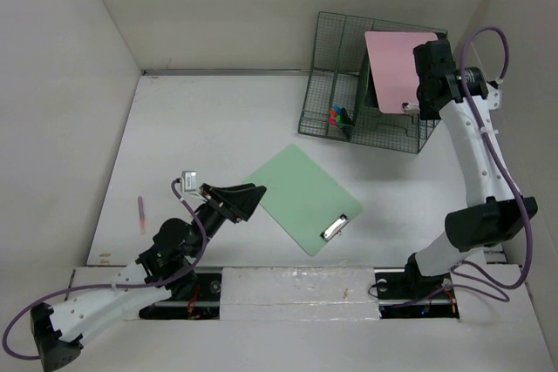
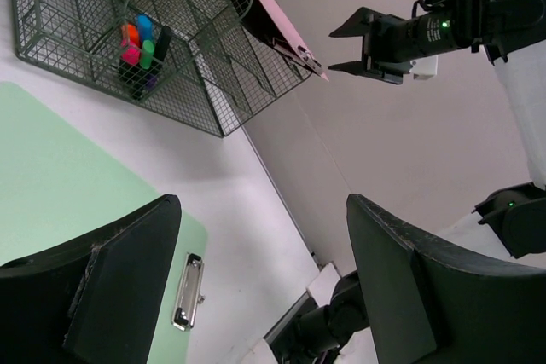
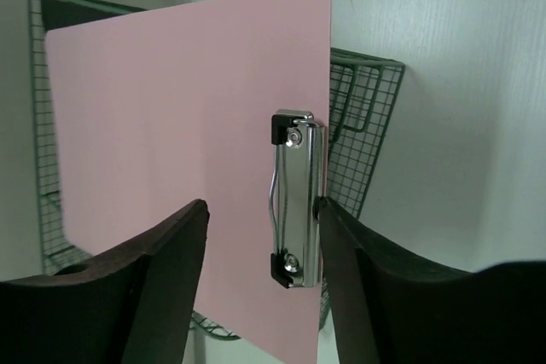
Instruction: Organize the desk
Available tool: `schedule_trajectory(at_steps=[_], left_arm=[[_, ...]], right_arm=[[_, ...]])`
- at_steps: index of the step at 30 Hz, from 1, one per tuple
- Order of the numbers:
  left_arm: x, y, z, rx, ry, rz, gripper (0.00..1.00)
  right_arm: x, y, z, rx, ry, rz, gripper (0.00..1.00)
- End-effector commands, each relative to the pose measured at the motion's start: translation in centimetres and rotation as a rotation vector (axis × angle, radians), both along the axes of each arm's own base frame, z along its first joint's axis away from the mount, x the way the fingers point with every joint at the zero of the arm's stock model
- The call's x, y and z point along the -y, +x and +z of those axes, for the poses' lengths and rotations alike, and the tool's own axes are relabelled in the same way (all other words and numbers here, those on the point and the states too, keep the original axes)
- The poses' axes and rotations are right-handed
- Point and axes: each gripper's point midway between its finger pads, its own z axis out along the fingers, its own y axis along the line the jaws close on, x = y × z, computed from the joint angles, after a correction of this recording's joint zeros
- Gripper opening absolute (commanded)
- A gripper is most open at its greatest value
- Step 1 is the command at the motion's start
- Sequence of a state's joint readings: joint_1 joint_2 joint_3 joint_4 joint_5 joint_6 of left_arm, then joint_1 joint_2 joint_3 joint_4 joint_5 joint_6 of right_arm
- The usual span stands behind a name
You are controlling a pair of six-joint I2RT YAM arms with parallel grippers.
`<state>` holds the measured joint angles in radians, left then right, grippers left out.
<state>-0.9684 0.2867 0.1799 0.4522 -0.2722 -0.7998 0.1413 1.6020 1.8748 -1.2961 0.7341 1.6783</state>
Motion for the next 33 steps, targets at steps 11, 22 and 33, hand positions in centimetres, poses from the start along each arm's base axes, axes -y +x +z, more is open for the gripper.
schedule_trajectory(at_steps=[11,22,33], left_arm=[[0.2,-0.3,1.1,0.025,-0.036,-0.021,0.74],[0.8,0.0,0.3,0.034,0.022,-0.023,0.74],[1.4,0.7,-0.7,0.031,0.108,-0.006,0.74]], right_arm=[[0.8,-2.5,9.8,0.322,-0.241,0.075,0.71],[-2.7,-6.1,6.7,0.772,-0.398,0.647,0.87],[6.9,-3.5,0.1,0.428,-0.360,0.442,0.81]])
